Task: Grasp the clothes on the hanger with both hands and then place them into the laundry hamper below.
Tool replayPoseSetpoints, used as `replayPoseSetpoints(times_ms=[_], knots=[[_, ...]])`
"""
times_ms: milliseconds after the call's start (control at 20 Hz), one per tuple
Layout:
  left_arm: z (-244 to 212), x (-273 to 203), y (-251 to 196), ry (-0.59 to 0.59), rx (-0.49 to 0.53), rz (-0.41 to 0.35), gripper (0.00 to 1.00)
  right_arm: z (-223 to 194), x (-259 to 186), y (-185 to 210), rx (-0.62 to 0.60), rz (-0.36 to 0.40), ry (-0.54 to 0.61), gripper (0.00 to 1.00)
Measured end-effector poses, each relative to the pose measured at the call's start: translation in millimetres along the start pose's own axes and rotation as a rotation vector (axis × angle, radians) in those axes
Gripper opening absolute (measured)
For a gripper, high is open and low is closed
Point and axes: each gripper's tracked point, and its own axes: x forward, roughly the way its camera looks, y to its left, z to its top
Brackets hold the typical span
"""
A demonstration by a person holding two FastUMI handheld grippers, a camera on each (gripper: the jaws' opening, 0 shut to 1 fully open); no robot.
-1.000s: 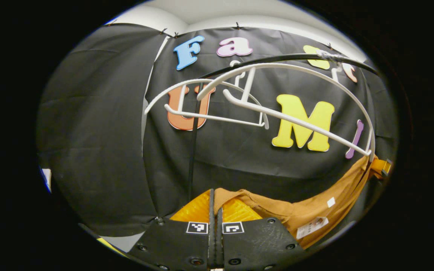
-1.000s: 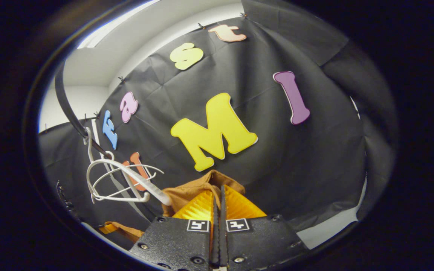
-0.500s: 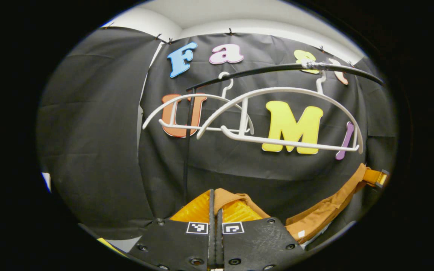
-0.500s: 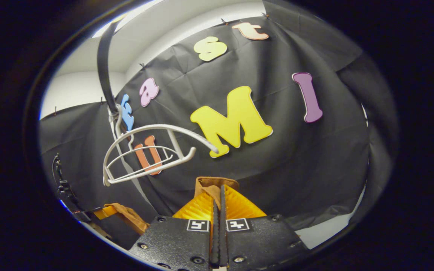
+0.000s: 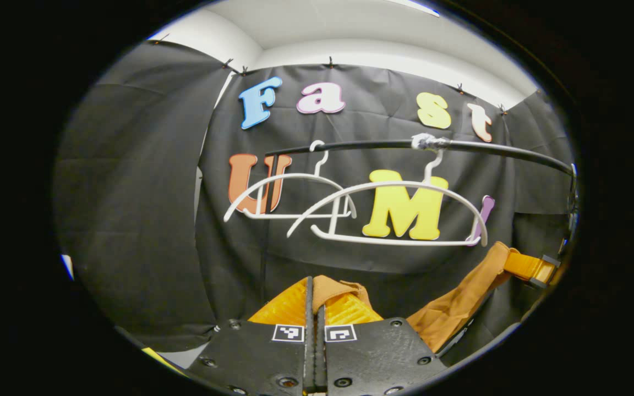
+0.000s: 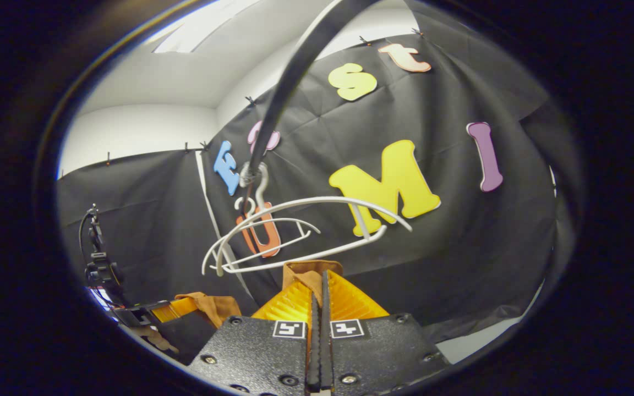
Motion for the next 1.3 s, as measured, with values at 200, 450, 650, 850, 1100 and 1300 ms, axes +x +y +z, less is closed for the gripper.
replayPoseSetpoints(times_ms=[200,450,650,850,1100,1300], knots=[[14.5,-21.8,-10.8,0.008,0.014,-0.047,0.0,-11.3,-14.1,58.1,-0.023,0.089,0.016,0.04],[-10.7,-43.5,-18.2,0.073,0.009,-0.091,0.0,-59.2,-25.4,102.0,-0.018,0.164,0.109,0.04],[-49.5,-56.1,-14.3,0.145,0.006,-0.104,0.04,-105.1,-32.9,114.6,-0.019,0.185,0.214,0.04],[-92.8,-69.1,-7.0,0.175,0.029,-0.099,0.04,-155.9,-39.9,119.5,0.027,0.207,0.32,0.04],[-166.4,-72.2,11.9,0.28,-0.032,-0.068,0.0,-229.6,-41.4,97.9,-0.011,0.164,0.46,0.04],[-227.3,-72.9,20.3,0.382,-0.089,-0.047,0.0,-286.8,-45.7,67.0,-0.029,0.093,0.587,0.04]])
